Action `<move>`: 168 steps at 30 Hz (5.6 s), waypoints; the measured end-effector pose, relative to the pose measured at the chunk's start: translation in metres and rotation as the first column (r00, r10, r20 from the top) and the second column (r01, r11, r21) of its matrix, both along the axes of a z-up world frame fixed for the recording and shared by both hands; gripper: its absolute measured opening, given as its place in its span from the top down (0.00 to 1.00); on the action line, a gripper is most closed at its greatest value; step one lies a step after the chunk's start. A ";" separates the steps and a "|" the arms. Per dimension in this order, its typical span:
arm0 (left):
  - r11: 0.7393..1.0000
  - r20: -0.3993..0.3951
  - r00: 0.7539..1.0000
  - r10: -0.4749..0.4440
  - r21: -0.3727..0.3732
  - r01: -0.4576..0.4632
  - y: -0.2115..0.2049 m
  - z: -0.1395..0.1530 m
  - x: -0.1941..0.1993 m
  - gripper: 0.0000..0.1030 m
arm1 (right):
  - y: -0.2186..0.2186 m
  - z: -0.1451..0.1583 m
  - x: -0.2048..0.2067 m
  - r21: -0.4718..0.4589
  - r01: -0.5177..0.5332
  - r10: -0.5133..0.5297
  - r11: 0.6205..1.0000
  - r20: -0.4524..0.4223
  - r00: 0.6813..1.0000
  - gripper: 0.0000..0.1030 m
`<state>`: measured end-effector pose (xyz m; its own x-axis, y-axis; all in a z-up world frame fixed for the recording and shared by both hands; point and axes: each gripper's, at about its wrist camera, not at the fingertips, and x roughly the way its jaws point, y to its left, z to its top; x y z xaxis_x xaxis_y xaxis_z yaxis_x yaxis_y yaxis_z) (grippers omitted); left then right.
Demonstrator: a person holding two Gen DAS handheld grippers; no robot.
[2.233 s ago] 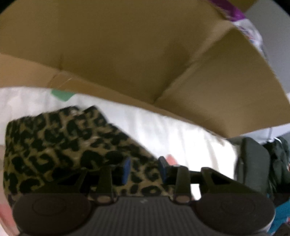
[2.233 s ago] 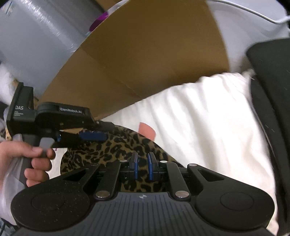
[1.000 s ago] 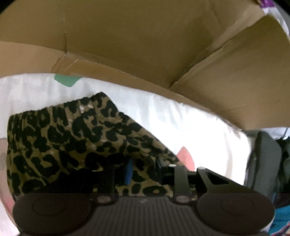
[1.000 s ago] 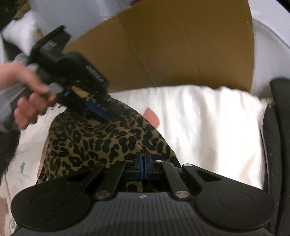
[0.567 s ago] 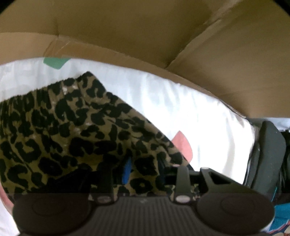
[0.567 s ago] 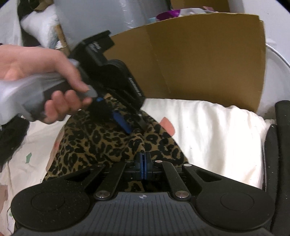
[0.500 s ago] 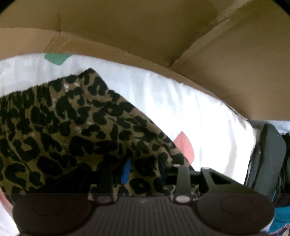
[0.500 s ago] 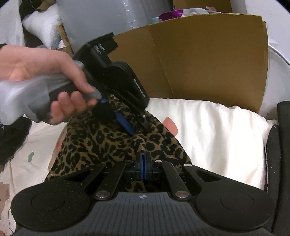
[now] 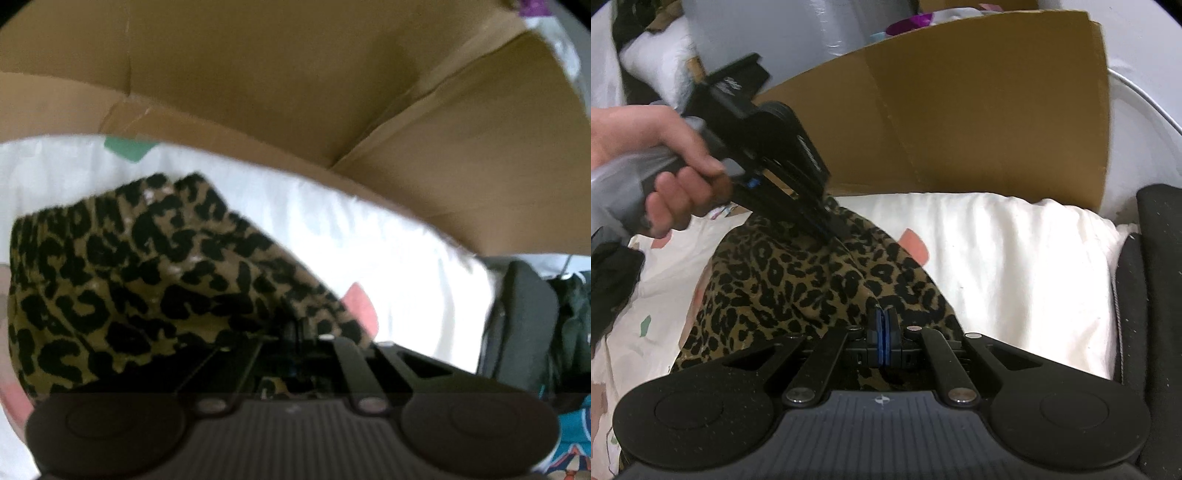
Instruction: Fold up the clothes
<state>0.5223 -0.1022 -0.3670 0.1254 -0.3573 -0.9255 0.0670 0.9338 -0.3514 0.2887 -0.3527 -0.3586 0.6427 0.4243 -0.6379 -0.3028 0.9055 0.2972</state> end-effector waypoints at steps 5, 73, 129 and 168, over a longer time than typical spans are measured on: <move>1.000 0.031 1.000 0.002 -0.021 -0.001 -0.020 0.001 -0.010 1.00 | -0.004 -0.001 0.002 0.007 0.037 -0.036 0.999 -0.017 0.999 1.00; 0.983 0.210 0.961 -0.180 0.083 0.166 -0.030 0.042 0.002 0.73 | -0.042 0.024 -0.028 -0.070 0.171 -0.178 0.983 -0.103 0.979 0.98; 0.893 0.255 0.866 -0.431 0.258 0.369 0.016 0.002 -0.058 0.77 | -0.019 -0.008 -0.014 -0.091 0.107 -0.123 0.990 -0.195 0.973 0.84; 0.977 0.318 0.924 -0.212 0.074 0.198 0.138 0.032 -0.240 0.54 | 0.035 0.035 -0.073 -0.018 0.007 -0.010 1.000 -0.181 0.983 0.73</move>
